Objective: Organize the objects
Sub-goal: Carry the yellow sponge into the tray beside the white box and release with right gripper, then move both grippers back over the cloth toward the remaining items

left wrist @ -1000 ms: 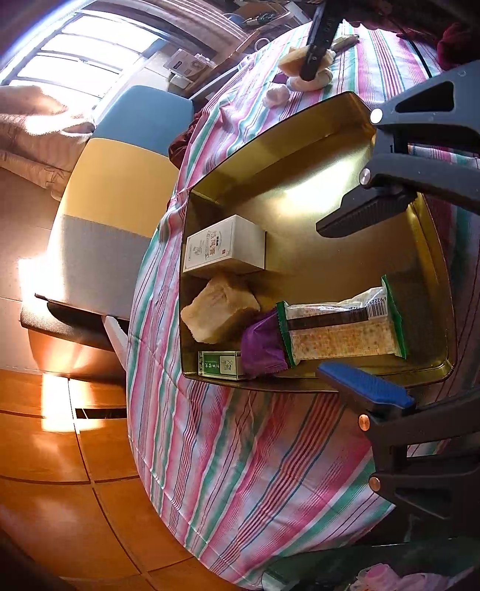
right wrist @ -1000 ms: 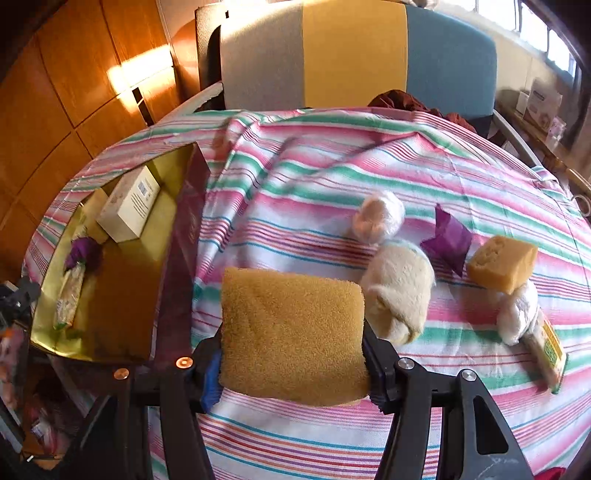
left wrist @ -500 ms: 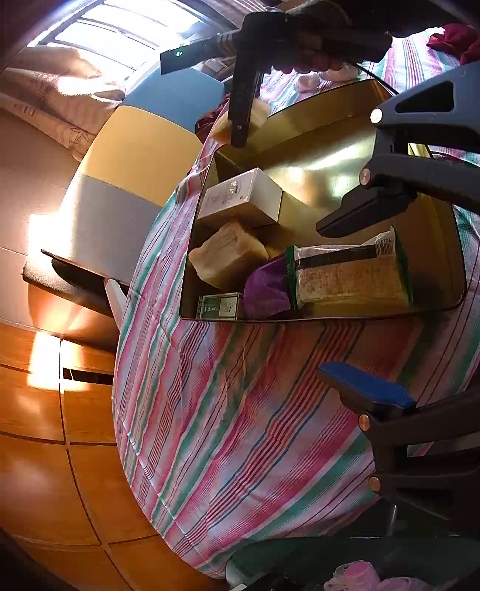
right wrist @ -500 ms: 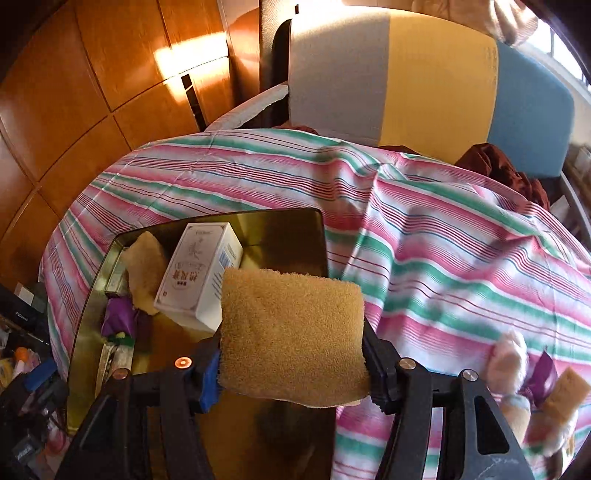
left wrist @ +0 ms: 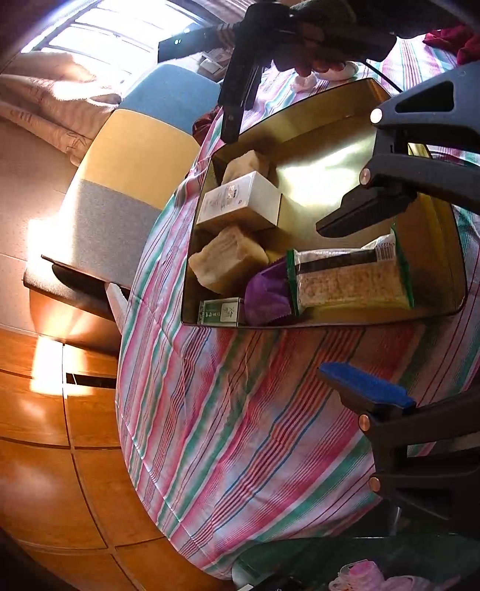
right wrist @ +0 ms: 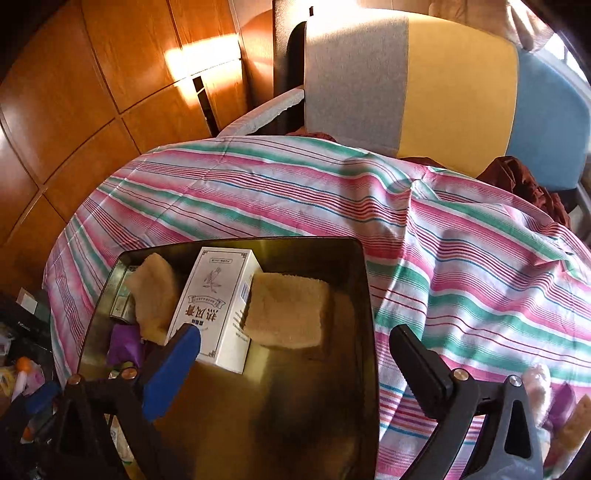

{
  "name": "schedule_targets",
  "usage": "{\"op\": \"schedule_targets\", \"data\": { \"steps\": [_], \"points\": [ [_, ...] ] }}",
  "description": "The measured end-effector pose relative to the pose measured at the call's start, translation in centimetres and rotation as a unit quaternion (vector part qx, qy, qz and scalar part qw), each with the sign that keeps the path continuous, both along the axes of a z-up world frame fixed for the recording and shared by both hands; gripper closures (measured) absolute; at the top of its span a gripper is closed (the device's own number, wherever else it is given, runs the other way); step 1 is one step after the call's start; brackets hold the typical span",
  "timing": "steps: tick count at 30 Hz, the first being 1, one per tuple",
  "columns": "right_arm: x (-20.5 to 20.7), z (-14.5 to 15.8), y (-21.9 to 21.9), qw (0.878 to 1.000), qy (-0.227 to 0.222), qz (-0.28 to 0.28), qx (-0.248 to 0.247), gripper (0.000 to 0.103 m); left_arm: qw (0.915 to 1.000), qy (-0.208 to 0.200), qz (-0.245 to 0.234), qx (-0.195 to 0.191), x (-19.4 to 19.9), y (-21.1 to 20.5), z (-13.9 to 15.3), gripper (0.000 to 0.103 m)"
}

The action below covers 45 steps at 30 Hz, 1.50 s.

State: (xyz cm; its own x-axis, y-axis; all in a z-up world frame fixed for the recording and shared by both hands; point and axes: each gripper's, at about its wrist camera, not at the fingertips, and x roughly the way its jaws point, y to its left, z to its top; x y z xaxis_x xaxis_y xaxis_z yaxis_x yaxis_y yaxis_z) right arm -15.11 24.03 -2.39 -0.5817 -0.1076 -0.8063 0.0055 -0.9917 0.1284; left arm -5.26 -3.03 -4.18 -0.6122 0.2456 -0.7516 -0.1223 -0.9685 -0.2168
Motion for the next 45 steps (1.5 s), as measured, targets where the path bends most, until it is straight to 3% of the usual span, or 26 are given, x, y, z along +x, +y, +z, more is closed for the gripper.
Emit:
{"op": "schedule_targets", "data": {
  "steps": [13,21,28,33,37,40,45],
  "points": [
    [8.8,2.0,5.5,0.997,0.041,-0.068,0.013,0.0,0.9993,-0.008,-0.031,0.018,1.3,2.4,1.0,0.033],
    [14.2,0.9,11.1,0.993,0.026,-0.114,0.022,0.0,0.9978,-0.013,-0.063,0.016,1.9,4.4,1.5,0.034],
    [20.5,0.1,19.5,0.981,0.002,-0.19,0.036,0.0,0.9947,-0.003,-0.102,0.004,1.9,7.5,2.6,0.034],
    [25.8,0.5,26.7,0.957,0.015,-0.288,0.032,0.0,0.9882,0.004,-0.153,-0.004,1.9,12.0,3.8,0.034],
    [29.6,0.7,32.0,0.914,0.047,-0.403,-0.02,0.0,0.9792,-0.007,-0.203,-0.002,2.1,16.8,4.2,0.034],
    [31.5,0.9,33.8,0.885,0.072,-0.456,-0.055,0.0,0.9699,-0.012,-0.243,-0.006,2.5,21.0,4.2,0.036],
    [32.7,0.9,34.8,0.872,0.087,-0.471,-0.103,0.0,0.9475,-0.022,-0.319,-0.014,3.7,27.6,3.6,0.038]
  ]
}}
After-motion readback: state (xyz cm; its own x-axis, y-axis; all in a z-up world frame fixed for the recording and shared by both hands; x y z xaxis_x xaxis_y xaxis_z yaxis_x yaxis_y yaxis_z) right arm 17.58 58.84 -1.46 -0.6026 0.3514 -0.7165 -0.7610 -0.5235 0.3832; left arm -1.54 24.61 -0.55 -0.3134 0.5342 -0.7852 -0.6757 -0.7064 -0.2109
